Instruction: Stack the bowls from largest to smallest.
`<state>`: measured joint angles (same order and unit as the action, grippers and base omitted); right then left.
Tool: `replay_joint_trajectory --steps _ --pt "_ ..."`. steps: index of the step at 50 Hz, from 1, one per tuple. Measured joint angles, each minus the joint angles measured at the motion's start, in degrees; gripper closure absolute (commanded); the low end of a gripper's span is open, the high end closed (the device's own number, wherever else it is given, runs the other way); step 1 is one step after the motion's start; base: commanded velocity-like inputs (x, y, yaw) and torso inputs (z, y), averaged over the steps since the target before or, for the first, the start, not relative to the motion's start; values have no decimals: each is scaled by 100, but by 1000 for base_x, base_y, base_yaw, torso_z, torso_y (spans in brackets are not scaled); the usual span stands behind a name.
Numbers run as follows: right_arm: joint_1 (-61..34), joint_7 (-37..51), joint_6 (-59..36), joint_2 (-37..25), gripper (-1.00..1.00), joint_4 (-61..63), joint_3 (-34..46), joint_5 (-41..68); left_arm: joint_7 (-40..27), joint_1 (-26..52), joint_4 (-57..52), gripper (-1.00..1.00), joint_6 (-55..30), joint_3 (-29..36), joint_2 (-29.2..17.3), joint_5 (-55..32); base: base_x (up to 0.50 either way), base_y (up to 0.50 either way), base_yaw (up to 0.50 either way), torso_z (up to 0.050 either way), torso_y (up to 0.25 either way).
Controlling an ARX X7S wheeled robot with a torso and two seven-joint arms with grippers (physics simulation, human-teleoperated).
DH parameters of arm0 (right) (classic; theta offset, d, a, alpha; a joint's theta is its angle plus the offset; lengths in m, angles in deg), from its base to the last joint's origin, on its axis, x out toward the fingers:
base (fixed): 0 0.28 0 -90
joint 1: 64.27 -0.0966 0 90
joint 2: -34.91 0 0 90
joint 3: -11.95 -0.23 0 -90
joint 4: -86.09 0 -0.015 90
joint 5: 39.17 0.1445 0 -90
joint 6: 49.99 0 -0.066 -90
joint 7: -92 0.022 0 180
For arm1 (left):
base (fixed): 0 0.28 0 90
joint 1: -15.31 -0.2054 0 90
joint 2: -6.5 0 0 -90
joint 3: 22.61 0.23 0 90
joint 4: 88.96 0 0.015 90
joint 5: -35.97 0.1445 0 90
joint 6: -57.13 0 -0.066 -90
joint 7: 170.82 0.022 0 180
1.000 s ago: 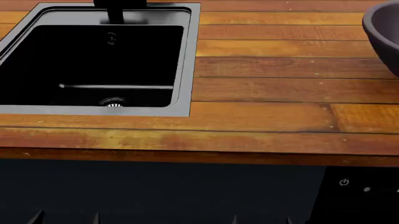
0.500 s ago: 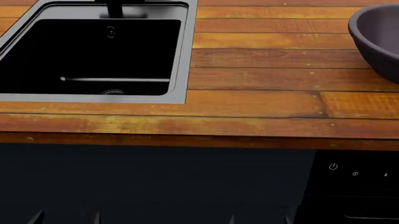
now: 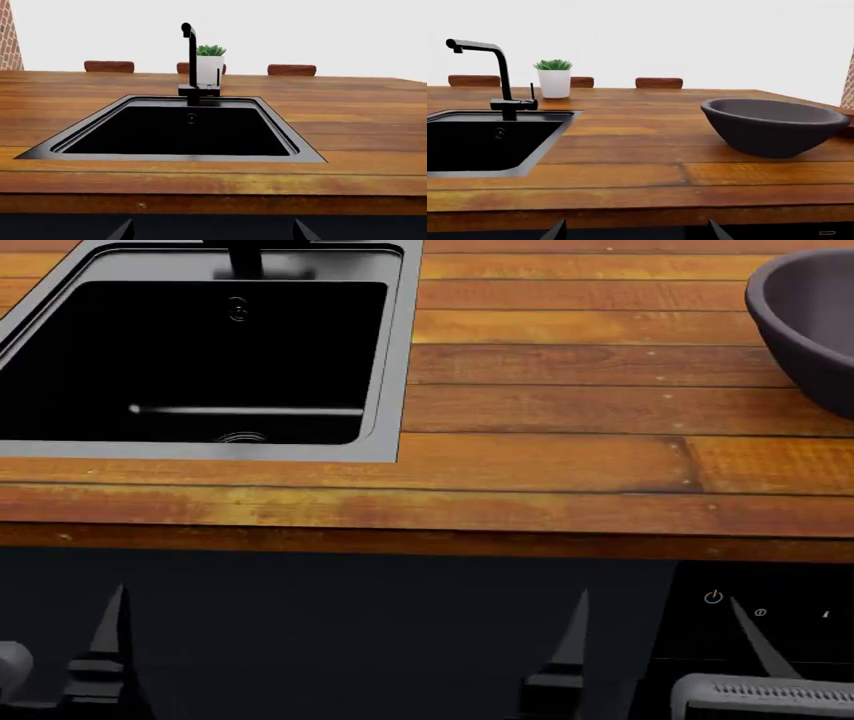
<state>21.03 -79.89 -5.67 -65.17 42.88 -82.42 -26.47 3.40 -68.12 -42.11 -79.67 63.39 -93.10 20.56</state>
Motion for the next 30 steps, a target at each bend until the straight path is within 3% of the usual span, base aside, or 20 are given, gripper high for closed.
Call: replay_joint_trajectory --steps 12,30 --pt "-194 305 -1124 -361 -100 928 -326 452 97 179 -521 -100 -672 -456 -211 -389 0 0 0 1 0" --pt "-190 591 -1433 -656 -100 1249 -522 793 333 90 -416 -100 -362 -711 -263 -597 0 0 0 49 38"
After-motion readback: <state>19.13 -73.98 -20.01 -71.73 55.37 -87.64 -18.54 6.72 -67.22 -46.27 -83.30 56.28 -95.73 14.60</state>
